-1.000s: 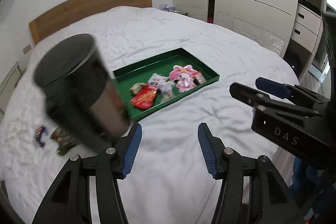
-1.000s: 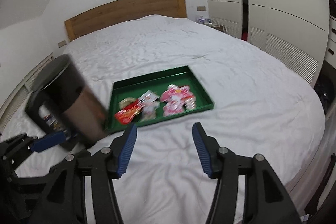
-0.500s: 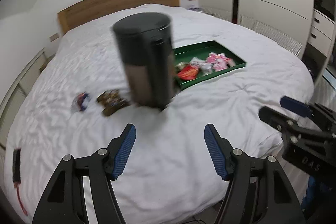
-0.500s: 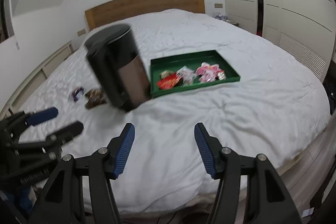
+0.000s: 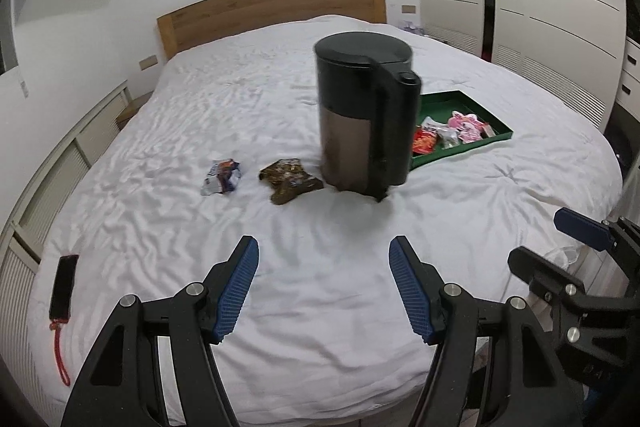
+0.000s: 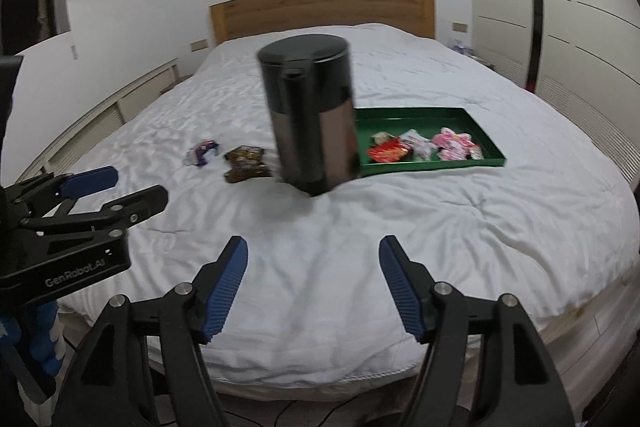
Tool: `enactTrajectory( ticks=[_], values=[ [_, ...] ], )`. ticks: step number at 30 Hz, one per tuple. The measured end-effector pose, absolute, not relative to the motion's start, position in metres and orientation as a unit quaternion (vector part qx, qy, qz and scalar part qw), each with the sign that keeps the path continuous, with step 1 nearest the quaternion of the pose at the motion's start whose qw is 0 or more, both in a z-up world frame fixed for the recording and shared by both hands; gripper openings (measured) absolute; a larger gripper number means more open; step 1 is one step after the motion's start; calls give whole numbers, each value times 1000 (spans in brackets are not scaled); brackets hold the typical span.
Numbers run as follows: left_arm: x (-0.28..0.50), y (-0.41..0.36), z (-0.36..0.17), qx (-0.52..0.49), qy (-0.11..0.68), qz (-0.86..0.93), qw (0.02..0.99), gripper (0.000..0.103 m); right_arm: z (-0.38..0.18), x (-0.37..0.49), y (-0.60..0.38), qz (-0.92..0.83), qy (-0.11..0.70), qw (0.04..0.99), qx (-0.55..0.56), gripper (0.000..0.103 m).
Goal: Organize snacks
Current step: 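Move both tools back toward the remaining snacks beside the kettle, then grasp the white chocolate wafer pack with the left tool while the right tool grasps the brown nut bag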
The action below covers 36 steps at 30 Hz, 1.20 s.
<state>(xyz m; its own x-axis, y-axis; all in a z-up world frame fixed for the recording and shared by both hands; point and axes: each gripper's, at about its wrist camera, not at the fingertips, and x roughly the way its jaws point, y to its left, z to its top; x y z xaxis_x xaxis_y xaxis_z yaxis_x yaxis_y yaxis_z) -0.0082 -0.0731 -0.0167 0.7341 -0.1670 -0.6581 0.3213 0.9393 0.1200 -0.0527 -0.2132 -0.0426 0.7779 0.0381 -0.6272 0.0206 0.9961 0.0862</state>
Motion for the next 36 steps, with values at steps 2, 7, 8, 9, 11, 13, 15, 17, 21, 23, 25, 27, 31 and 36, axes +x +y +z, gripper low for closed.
enactTrajectory(
  ticks=[2,7,8,9,11,13,15,17,21,23,25,27,31,36],
  values=[
    [-3,-67,-20,112,343,-124,924,62,-44,-48,-206,14,335,941,40,103],
    [14,-45,-29,100,352,-101,925,63,-52,-31,-186,44,345,937,28,103],
    [20,-39,-30,97,353,-95,926,64,-54,-27,-182,48,346,937,26,103],
    [26,-33,-32,93,354,-90,927,64,-56,-21,-178,53,347,936,25,103],
    [41,-17,-37,82,357,-80,927,65,-59,-9,-168,65,350,934,23,103],
    [55,-2,-42,69,359,-71,928,70,-62,1,-156,74,350,934,16,103],
    [69,12,-48,61,362,-66,928,72,-67,17,-142,84,349,933,10,103],
    [86,28,-56,56,366,-59,927,72,-72,34,-130,91,350,932,11,103],
    [115,49,-68,46,373,-59,925,73,-83,67,-109,102,347,932,2,103],
    [132,57,-74,39,377,-62,923,74,-89,85,-101,108,349,931,0,103],
    [148,61,-78,36,381,-69,921,75,-94,105,-94,110,349,931,-4,103],
    [170,62,-84,39,384,-80,919,75,-97,120,-90,112,345,932,-4,103],
    [216,57,-99,37,391,-103,914,77,-110,158,-81,108,339,935,-8,103],
    [268,45,-124,49,398,-114,909,77,-132,196,-69,87,313,944,-54,103]
  ],
)
